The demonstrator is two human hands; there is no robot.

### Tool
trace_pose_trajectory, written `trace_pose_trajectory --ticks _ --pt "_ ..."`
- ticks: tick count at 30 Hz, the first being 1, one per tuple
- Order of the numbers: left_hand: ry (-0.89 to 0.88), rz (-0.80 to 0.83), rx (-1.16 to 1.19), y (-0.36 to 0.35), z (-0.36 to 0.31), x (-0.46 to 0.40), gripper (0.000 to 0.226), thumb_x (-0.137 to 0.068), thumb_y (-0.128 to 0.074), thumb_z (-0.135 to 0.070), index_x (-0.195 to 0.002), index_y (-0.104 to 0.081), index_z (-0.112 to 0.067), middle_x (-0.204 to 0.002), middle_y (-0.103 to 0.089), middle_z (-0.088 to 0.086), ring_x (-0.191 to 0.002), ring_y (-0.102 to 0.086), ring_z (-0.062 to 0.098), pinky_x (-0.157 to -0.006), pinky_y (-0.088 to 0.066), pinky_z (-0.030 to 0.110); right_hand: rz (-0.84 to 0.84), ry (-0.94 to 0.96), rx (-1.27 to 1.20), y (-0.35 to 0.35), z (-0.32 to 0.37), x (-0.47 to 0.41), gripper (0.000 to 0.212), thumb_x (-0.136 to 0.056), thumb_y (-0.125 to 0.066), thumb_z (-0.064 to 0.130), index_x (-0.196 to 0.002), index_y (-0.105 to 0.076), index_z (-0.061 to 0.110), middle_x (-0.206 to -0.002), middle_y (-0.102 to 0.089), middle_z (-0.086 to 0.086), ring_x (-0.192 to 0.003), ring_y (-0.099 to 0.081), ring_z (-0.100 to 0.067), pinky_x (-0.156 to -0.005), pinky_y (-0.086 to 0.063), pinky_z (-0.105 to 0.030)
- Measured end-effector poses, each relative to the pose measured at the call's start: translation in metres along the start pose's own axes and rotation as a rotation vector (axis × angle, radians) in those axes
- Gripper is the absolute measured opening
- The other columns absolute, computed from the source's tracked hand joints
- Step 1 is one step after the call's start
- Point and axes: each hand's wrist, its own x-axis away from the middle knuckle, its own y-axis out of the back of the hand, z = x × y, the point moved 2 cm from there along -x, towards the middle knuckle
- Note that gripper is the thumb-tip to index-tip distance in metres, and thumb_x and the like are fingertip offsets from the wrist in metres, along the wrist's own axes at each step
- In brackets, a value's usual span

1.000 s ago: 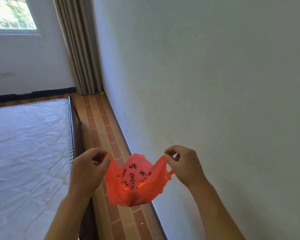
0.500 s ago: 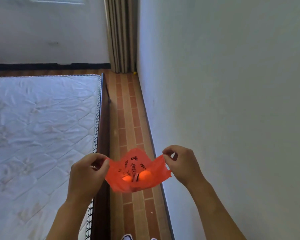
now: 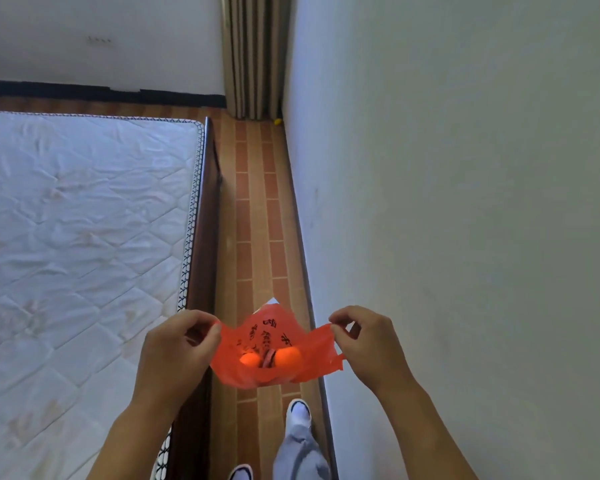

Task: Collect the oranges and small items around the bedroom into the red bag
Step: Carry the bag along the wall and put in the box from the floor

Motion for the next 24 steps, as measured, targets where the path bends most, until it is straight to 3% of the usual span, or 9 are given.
trace_pose_trajectory --ticks 6,12,18,24 --pt "0.075 0.022 -0.086 -0.040 0.026 -0.023 0.030 -0.082 -0.079 -0.004 -0.078 -0.074 -0.033 -0.077 -0.072 -0.019 -0.075 -0.070 0.009 -0.063 -0.055 0.027 0.116 -0.028 -0.013 -0.029 -0.038 -0.066 0.012 -0.093 -0.072 0.020 -0.095 -0.077 0.029 -0.087 -0.073 0.017 -0.078 -0.065 0.000 -0.067 -0.050 -0.009" --pt "0.194 0.068 -0.118 -0.091 0.072 -0.049 0.028 -0.082 -0.081 -0.006 -0.078 -0.075 -0.032 -0.077 -0.072 -0.020 -0.076 -0.069 0.007 -0.062 -0.051 0.018 0.225 -0.106 -0.050 -0.080 -0.086 -0.120 0.016 -0.092 -0.072 0.018 -0.089 -0.074 0.034 -0.081 -0.071 0.018 -0.077 -0.063 0.004 -0.063 -0.046 -0.007" --pt "0.277 0.103 -0.087 -0.146 0.145 -0.063 0.028 -0.081 -0.082 -0.004 -0.076 -0.075 -0.031 -0.073 -0.071 -0.018 -0.073 -0.069 0.007 -0.062 -0.050 0.017 0.283 -0.177 -0.054 -0.152 -0.137 -0.146 0.016 -0.092 -0.070 0.015 -0.090 -0.076 0.030 -0.080 -0.071 0.014 -0.072 -0.061 0.004 -0.062 -0.045 -0.009" --pt "0.337 0.106 -0.046 -0.205 0.233 -0.066 0.029 -0.081 -0.081 -0.003 -0.075 -0.075 -0.030 -0.074 -0.072 -0.015 -0.069 -0.069 0.008 -0.063 -0.050 0.019 0.344 -0.183 -0.018 -0.234 -0.197 -0.159 0.018 -0.093 -0.070 0.018 -0.092 -0.073 0.035 -0.084 -0.070 0.017 -0.080 -0.062 0.006 -0.064 -0.047 -0.008"
